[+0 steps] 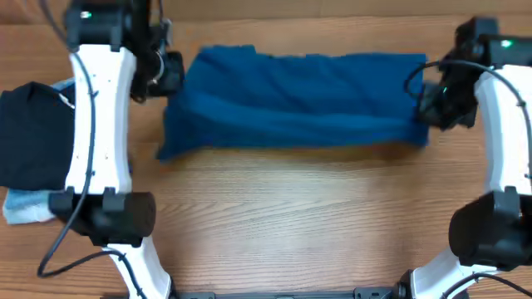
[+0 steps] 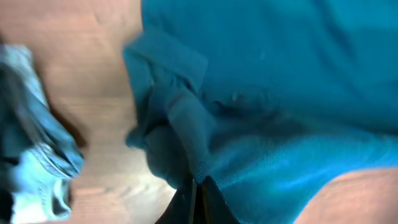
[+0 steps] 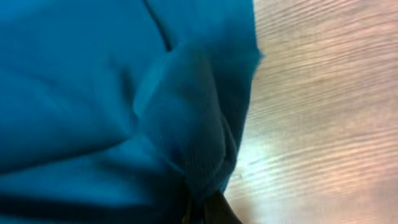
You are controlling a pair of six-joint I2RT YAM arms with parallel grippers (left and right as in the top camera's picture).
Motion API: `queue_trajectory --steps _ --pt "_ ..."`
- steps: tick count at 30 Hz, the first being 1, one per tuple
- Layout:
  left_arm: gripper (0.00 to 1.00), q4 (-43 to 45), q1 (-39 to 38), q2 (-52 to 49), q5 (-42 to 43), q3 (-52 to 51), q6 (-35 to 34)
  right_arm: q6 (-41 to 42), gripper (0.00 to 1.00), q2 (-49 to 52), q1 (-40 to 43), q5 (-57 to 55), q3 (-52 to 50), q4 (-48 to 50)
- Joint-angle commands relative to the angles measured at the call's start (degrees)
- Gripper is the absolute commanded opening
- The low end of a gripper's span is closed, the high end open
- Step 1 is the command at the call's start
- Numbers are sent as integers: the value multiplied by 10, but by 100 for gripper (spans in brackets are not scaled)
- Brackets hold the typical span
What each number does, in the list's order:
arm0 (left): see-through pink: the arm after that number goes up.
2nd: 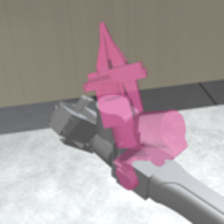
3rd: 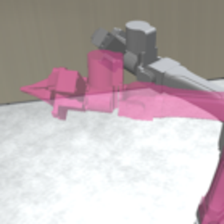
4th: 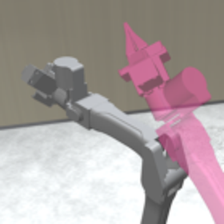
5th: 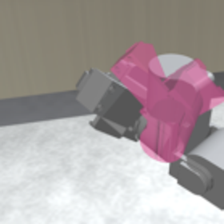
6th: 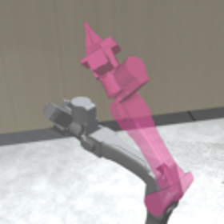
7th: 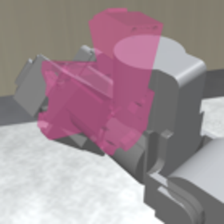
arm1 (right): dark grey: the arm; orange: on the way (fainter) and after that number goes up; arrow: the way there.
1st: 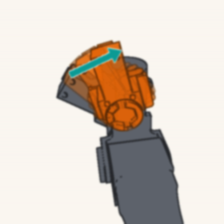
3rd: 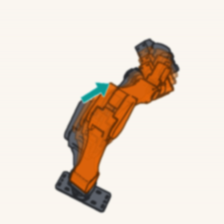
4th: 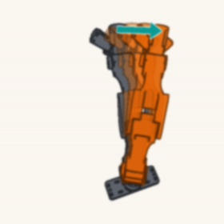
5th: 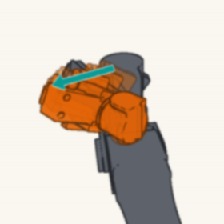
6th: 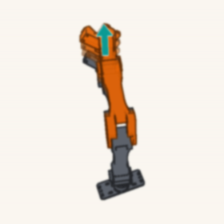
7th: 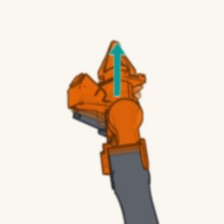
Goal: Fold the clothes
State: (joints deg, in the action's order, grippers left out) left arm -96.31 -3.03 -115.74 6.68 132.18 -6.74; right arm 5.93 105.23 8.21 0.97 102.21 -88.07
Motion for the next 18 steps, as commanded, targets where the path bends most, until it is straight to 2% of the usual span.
queue_trajectory --steps 1,2,3,6,11,14,15,16,17,18 --pt "4 -2 -4 -22 9 -79 21 -2 10 -6 5 -29 -84 16" --pt "4 -5 -4 -27 9 -112 23 -2 18 -6 5 -29 -105 19" --pt "4 -5 -4 -30 10 -144 23 -2 31 -6 5 -29 -125 21" --pt "4 -5 -4 -30 46 -213 52 -2 37 -6 5 -29 -134 16" --pt "54 -5 -4 -30 158 -249 127 -2 40 -6 5 -29 -134 25" --pt "67 -5 -4 -30 243 -249 186 -2 41 -6 5 -29 -134 34" --pt "65 1 -4 -30 244 -249 192 -2 41 -6 5 -27 -134 43" --pt "59 16 -2 -30 243 -249 192 -2 40 -6 5 -16 -134 54" --pt "45 39 0 -30 242 -248 189 -2 28 -6 5 9 -134 68" --pt "36 78 0 -30 242 -248 177 -3 6 -6 4 38 -134 87"
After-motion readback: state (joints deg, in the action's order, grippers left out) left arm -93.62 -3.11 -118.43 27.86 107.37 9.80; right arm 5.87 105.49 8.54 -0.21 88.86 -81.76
